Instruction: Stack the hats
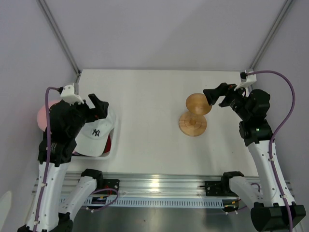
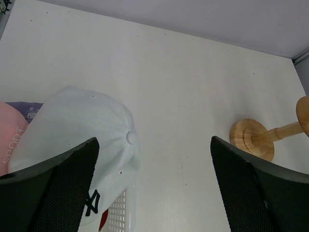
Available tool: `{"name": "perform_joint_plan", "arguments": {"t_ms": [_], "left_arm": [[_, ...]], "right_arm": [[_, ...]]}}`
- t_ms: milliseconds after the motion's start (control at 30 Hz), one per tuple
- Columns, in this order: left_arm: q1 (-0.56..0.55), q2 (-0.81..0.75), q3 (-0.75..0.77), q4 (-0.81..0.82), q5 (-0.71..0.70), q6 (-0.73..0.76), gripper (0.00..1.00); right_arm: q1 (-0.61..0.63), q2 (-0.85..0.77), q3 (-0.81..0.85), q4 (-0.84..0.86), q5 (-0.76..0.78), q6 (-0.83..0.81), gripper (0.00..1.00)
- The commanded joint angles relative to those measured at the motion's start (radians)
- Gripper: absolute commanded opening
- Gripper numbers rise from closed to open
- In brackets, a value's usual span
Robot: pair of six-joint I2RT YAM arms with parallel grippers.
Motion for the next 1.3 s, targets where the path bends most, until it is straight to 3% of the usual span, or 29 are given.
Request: {"name": "perform_joint_plan", "arguments": {"t_ms": [0,200,367,633,933,1033,1067,1133,1167,1233,1267], "left_arm": [[0.009,-0.047,0.008,-0.037,0.019,-0.024,0.99],[0.009,-0.078,-0.046,-0.027,0.091,-0.021,1.00],[0.004,0.013,-0.064,-0.048,0.064,-0.059,0.99],[-0.137,0.215,-0.018,-0.123,-0.248,-0.102,0.99],[-0.160,0.347,-0.005,-0.122,-0.406,-0.122,0.98],[-0.160,0.318,-0.014,-0.101,-0.418,-0.116,0.87],[-0.160,0.306,-0.027,-0.070,-0.409,-0.110,0.77],[-0.160,0.274,-0.047,-0.041,-0.385,-0.102,0.66],[-0.160,0.265,-0.058,-0.019,-0.380,-0.099,0.53],[-0.160,0.257,-0.067,-0.007,-0.365,-0.095,0.42],[-0.160,0.257,-0.067,-0.005,-0.355,-0.084,0.27]], "right_arm": [[0.005,-0.008,0.011,0.029,-0.013,-0.014,1.00],[0.003,-0.008,-0.003,0.018,-0.031,0.000,0.99],[0.006,-0.017,-0.033,0.024,-0.041,0.024,1.00],[0.011,-0.049,-0.076,-0.017,-0.025,0.037,1.00],[0.013,-0.058,-0.101,-0.008,-0.004,0.034,0.99],[0.013,-0.058,-0.110,-0.008,-0.001,0.029,0.99],[0.013,-0.057,-0.113,-0.005,0.001,0.032,1.00],[0.013,-0.051,-0.116,-0.002,0.002,0.038,1.00],[0.013,-0.049,-0.121,-0.002,0.004,0.047,0.99],[0.013,-0.044,-0.124,-0.008,0.018,0.060,0.99],[0.013,-0.046,-0.130,-0.011,0.024,0.070,0.99]]}}
